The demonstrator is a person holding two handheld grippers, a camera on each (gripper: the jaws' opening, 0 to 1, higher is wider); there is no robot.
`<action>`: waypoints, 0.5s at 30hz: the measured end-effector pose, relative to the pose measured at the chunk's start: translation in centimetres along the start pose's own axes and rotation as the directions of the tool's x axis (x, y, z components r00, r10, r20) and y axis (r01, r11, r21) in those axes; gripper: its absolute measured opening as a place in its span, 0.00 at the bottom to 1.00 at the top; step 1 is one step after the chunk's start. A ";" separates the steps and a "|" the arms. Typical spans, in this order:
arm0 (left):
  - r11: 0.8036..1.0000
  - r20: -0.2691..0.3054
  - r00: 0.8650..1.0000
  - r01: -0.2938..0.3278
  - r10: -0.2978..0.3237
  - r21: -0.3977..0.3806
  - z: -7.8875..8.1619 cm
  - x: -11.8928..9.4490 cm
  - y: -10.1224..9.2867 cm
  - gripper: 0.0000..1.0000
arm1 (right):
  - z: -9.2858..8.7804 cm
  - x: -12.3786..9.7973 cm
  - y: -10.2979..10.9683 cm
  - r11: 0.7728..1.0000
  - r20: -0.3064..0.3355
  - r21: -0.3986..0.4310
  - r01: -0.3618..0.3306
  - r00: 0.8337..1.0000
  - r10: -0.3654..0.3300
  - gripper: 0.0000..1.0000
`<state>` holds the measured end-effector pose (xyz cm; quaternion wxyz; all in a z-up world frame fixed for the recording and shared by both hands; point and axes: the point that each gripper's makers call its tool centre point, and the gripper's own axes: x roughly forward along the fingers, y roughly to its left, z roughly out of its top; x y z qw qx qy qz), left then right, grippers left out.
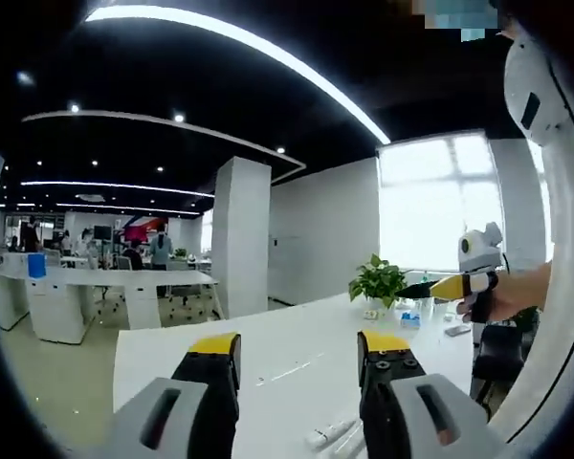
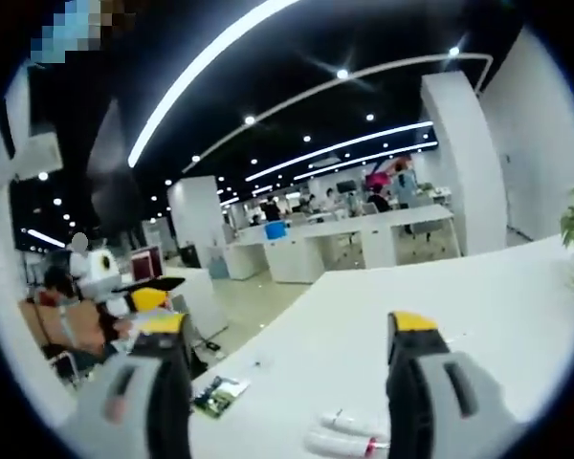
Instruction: Arrange the skincare products in the storage area until every visible bottle or jar stands upright without overlapping.
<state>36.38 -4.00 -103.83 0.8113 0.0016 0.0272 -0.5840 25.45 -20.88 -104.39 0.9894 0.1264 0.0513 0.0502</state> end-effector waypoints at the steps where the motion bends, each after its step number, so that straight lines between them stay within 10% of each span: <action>1: 0.999 0.003 0.999 -0.033 0.033 -0.008 0.1 0.1 0.3 0.50 | -0.3 0.1 -0.3 1.000 -0.017 -0.005 -0.009 1.000 0.009 0.77; 15: 1.000 -0.032 0.999 -0.018 0.017 -0.001 -0.3 3.0 -2.0 0.49 | -1.7 -1.2 -2.1 0.999 -0.035 0.002 -0.036 0.999 0.036 0.71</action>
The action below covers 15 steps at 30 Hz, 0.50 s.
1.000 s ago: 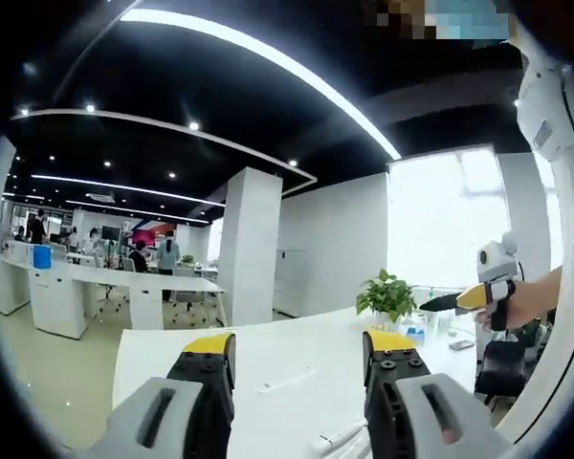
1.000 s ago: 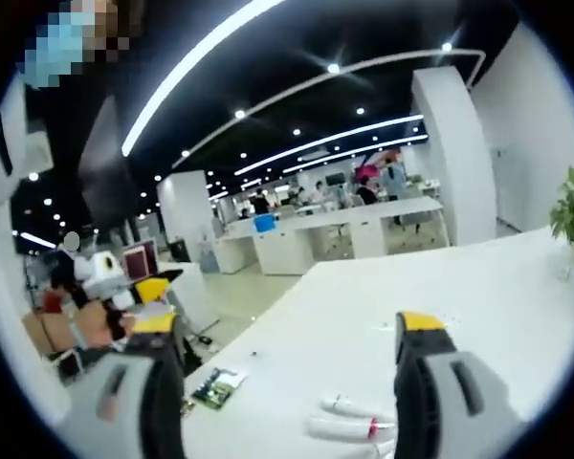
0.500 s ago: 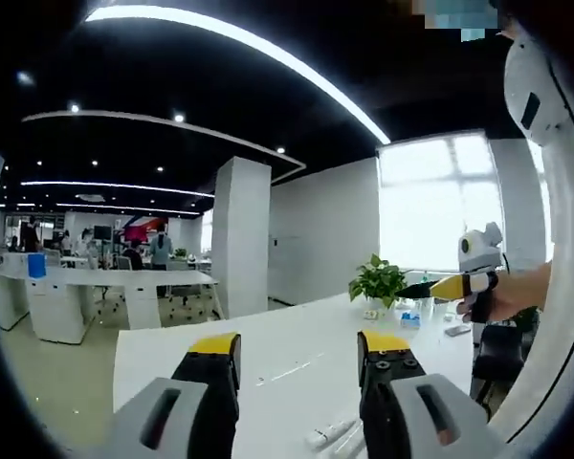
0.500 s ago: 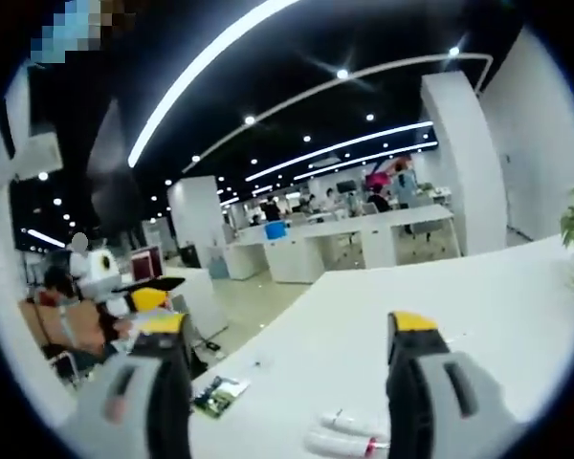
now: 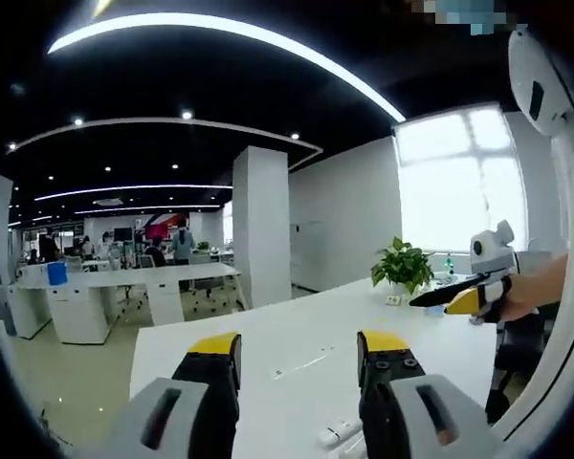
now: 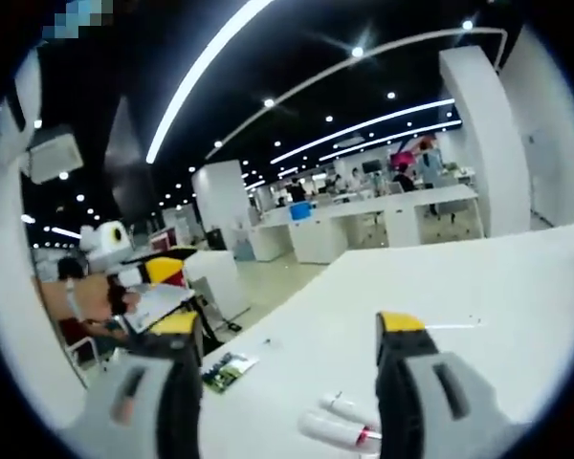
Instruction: Arrange the skincare products in the storage area until every visible bottle or jar stands upright without overlapping.
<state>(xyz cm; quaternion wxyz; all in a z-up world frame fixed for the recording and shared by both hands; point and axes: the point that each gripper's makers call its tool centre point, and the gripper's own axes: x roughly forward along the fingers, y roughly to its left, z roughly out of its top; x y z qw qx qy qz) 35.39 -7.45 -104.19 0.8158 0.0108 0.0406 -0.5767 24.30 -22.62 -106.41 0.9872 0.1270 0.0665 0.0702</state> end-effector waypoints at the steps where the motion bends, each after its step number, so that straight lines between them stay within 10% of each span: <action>1: 1.000 -0.005 1.000 0.017 -0.017 0.006 -0.1 0.1 0.0 0.49 | 0.2 0.0 0.0 1.000 0.003 0.007 0.012 1.000 -0.012 0.71; 15: 0.992 0.030 0.992 0.125 -0.125 -0.011 -1.6 -2.6 1.2 0.49 | 0.2 0.9 3.9 0.997 0.032 0.008 0.079 0.996 -0.080 0.69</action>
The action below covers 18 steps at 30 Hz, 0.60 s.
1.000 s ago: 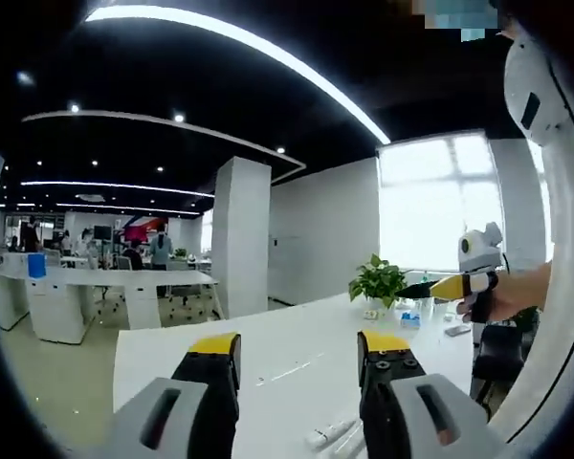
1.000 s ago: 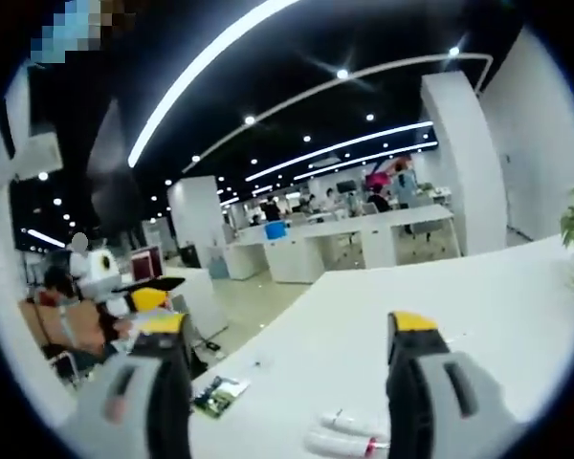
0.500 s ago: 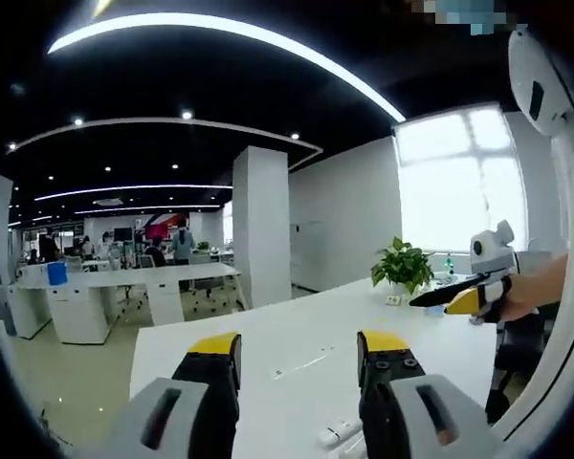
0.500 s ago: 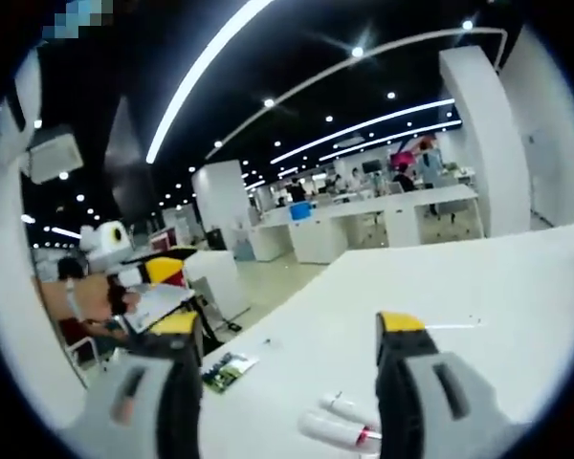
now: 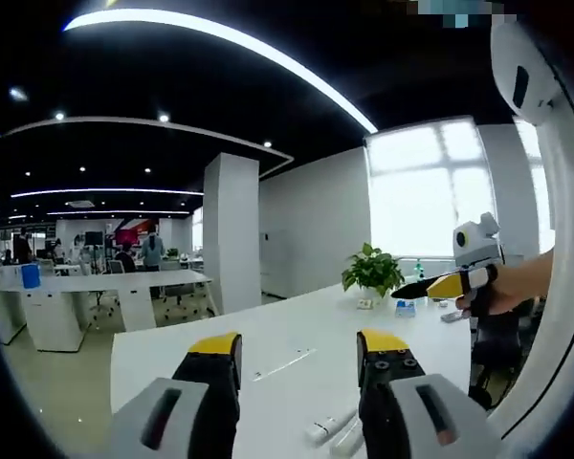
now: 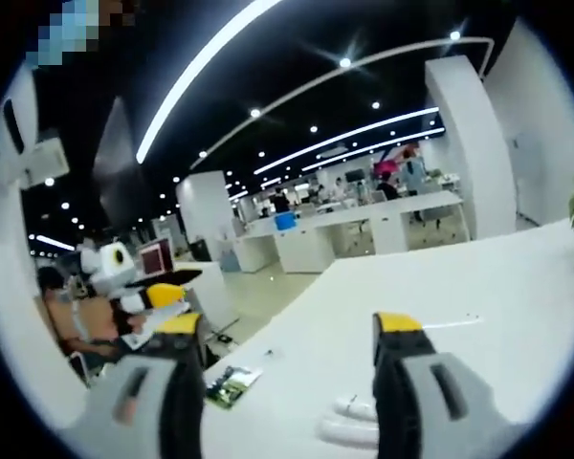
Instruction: Arrange the skincare products in the storage area until every visible bottle or jar stands upright without overlapping.
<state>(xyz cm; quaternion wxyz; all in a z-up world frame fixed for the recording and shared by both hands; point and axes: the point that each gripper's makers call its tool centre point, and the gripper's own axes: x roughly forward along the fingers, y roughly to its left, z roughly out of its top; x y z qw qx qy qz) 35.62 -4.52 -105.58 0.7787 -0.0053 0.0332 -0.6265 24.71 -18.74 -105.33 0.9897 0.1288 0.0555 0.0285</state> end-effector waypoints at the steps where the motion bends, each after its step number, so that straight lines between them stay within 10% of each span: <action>1: 1.000 0.014 1.000 0.009 -0.008 -0.020 0.3 0.0 0.1 0.49 | 0.3 0.0 0.2 1.000 0.010 -0.003 0.002 1.000 -0.002 0.69; 18: 0.998 -0.003 0.999 0.051 -0.051 -0.044 -0.9 1.7 -0.8 0.48 | 0.3 0.6 0.1 1.000 0.011 0.010 -0.006 1.000 0.006 0.69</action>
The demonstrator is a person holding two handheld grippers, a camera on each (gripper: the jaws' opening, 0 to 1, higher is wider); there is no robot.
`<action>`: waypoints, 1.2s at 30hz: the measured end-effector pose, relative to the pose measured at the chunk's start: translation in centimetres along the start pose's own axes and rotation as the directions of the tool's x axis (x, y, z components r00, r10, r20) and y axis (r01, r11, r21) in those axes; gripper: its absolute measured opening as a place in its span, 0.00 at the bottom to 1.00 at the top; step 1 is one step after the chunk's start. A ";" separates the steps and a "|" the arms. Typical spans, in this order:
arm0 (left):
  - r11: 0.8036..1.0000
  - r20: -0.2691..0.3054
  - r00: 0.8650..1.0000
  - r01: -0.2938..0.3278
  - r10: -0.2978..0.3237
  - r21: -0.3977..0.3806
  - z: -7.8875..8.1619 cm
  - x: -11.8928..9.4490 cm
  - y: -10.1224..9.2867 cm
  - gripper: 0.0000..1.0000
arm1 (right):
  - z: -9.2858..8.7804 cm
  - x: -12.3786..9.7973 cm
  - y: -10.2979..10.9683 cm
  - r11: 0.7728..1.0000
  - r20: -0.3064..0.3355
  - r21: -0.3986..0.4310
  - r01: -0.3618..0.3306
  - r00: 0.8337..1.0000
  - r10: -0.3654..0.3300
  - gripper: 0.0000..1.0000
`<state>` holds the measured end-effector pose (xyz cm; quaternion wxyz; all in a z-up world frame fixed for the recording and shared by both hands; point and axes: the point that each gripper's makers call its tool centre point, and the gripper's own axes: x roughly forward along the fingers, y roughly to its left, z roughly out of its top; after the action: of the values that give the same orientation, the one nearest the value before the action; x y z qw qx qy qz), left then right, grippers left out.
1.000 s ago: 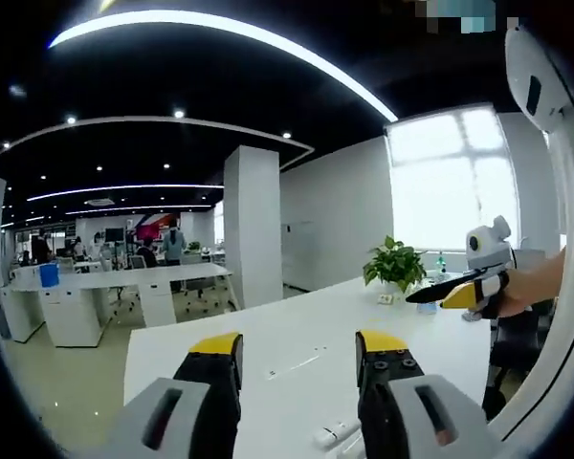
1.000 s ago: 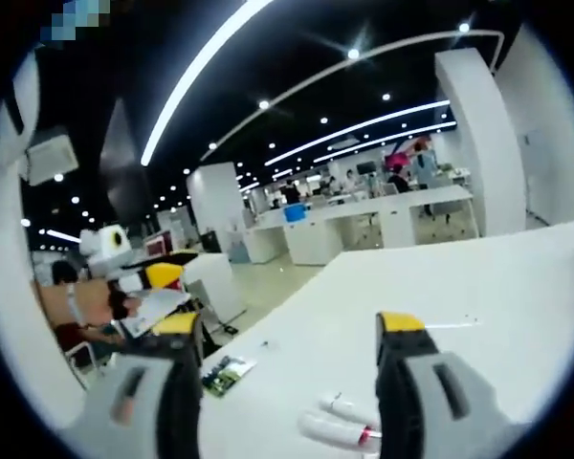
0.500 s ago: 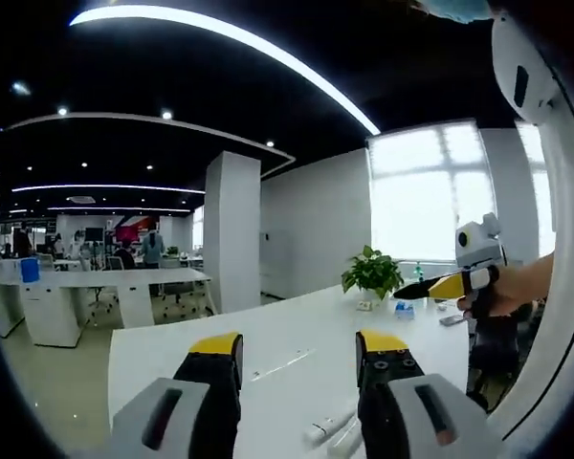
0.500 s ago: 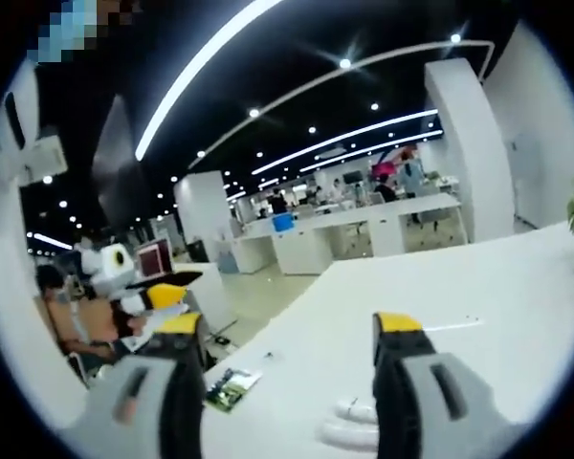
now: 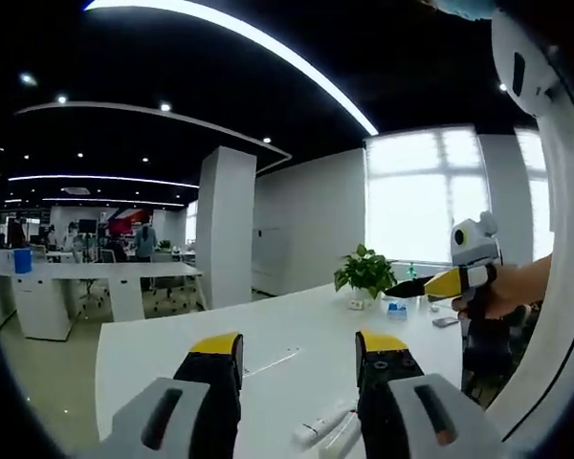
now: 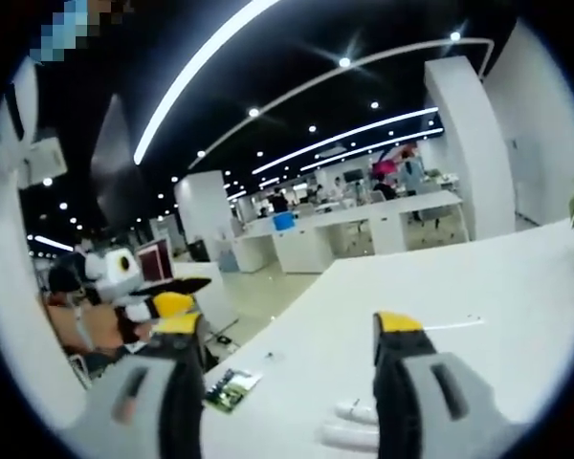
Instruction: Arrange the skincare products in the storage area until every visible bottle or jar stands upright without overlapping.
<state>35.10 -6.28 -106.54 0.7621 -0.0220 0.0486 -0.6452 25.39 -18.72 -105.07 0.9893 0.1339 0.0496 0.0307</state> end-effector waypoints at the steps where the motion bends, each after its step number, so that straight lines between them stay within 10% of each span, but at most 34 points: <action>1: 1.000 0.002 1.000 0.006 -0.006 -0.001 -0.3 0.0 -0.2 0.48 | -0.1 -0.1 0.1 1.000 0.000 -0.005 -0.003 1.000 0.003 0.70; 17: 0.999 -0.118 0.993 0.030 -0.033 -0.027 -6.0 -0.8 -1.2 0.51 | -2.9 -0.1 0.4 0.999 -0.053 -0.033 -0.023 0.998 0.021 0.71; 31: 0.991 -0.222 0.967 0.119 -0.128 -0.055 -9.7 5.9 -0.4 0.51 | -3.3 -0.5 -2.1 1.000 -0.046 -0.022 0.020 0.999 -0.021 0.69; 36: 0.978 -0.300 0.931 0.198 -0.207 -0.058 -12.3 9.9 -0.5 0.52 | -3.6 -0.7 -2.9 0.999 -0.054 -0.016 0.036 0.998 -0.037 0.69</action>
<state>34.91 -15.74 -119.20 0.6746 0.0629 0.1715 -0.7153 24.46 -20.63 -109.28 0.9889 0.1248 0.0784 0.0167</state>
